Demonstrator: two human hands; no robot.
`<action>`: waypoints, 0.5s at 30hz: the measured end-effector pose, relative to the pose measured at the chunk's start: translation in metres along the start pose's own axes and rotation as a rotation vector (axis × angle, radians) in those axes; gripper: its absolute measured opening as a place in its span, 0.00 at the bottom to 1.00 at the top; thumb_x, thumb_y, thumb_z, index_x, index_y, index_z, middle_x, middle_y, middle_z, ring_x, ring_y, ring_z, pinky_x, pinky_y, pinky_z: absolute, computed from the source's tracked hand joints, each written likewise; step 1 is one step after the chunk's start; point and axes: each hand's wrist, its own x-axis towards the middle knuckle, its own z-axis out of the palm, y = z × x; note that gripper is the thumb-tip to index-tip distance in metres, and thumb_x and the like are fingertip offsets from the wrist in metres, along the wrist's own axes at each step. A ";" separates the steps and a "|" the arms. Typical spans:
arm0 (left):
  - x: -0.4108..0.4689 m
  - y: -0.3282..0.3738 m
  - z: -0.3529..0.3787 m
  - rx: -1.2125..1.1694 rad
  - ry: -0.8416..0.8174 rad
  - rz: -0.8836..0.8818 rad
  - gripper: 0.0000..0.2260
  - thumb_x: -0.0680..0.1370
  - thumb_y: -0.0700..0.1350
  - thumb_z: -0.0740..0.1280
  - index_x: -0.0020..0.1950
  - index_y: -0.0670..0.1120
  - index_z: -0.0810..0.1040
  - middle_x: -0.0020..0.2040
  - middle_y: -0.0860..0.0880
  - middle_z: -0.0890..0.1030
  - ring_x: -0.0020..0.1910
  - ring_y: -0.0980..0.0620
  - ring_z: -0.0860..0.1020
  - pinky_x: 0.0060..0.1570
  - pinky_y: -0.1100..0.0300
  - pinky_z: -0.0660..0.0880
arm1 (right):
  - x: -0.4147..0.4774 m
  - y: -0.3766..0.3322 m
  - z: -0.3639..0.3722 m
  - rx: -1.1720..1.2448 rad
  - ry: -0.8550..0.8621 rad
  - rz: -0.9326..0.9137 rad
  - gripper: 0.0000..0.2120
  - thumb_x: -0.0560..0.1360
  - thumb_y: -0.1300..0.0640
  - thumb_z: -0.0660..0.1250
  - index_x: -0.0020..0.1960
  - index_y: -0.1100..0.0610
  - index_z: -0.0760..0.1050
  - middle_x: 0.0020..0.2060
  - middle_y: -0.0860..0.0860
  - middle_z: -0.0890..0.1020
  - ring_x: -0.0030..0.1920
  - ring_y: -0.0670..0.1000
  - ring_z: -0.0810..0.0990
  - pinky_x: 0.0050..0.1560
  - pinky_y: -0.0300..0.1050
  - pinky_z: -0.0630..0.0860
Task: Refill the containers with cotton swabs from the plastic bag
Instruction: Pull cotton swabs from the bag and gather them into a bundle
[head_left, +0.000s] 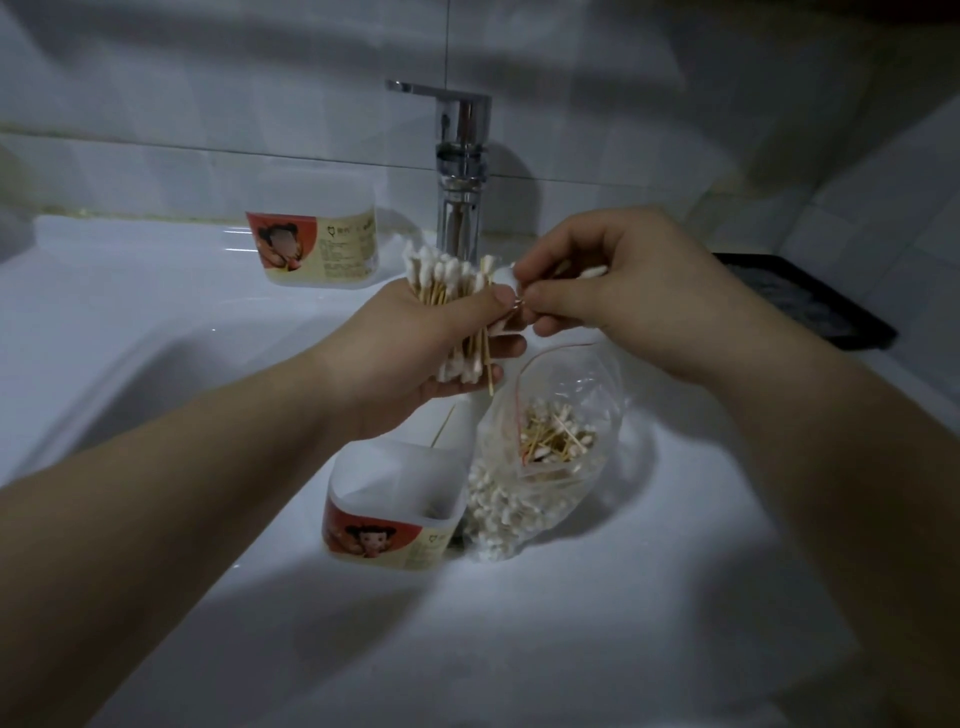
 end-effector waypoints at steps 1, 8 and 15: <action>0.000 0.000 0.000 0.013 -0.019 0.009 0.09 0.80 0.44 0.69 0.59 0.45 0.82 0.50 0.47 0.87 0.46 0.53 0.86 0.42 0.60 0.82 | 0.000 0.000 0.002 0.018 -0.015 0.002 0.08 0.75 0.69 0.74 0.45 0.56 0.83 0.38 0.51 0.86 0.37 0.49 0.87 0.42 0.37 0.82; 0.000 0.000 -0.002 0.021 -0.018 0.015 0.03 0.79 0.38 0.70 0.51 0.44 0.82 0.41 0.47 0.85 0.35 0.55 0.80 0.36 0.62 0.79 | 0.002 0.002 0.001 -0.031 0.003 0.000 0.08 0.75 0.68 0.74 0.48 0.56 0.83 0.38 0.54 0.87 0.37 0.50 0.87 0.40 0.39 0.82; 0.002 -0.001 -0.003 0.067 0.080 -0.021 0.03 0.79 0.41 0.72 0.51 0.44 0.81 0.35 0.50 0.81 0.32 0.54 0.79 0.35 0.60 0.79 | 0.002 0.004 -0.006 0.020 0.058 0.037 0.08 0.74 0.68 0.75 0.47 0.56 0.83 0.37 0.54 0.87 0.40 0.52 0.87 0.44 0.42 0.83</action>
